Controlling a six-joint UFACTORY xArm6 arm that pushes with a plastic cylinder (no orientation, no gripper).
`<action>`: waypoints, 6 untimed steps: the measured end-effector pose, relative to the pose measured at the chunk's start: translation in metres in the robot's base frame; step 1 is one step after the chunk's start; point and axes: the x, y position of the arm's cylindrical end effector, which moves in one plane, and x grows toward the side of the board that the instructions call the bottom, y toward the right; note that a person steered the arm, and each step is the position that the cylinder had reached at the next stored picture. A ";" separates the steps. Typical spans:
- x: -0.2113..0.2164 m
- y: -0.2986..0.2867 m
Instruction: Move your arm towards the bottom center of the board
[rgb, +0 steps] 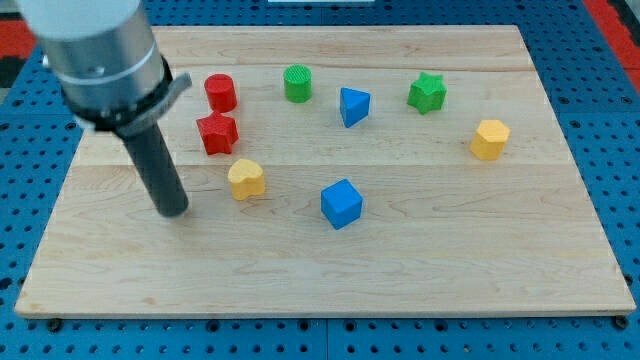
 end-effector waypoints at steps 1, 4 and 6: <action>0.005 0.005; 0.015 0.062; 0.029 0.161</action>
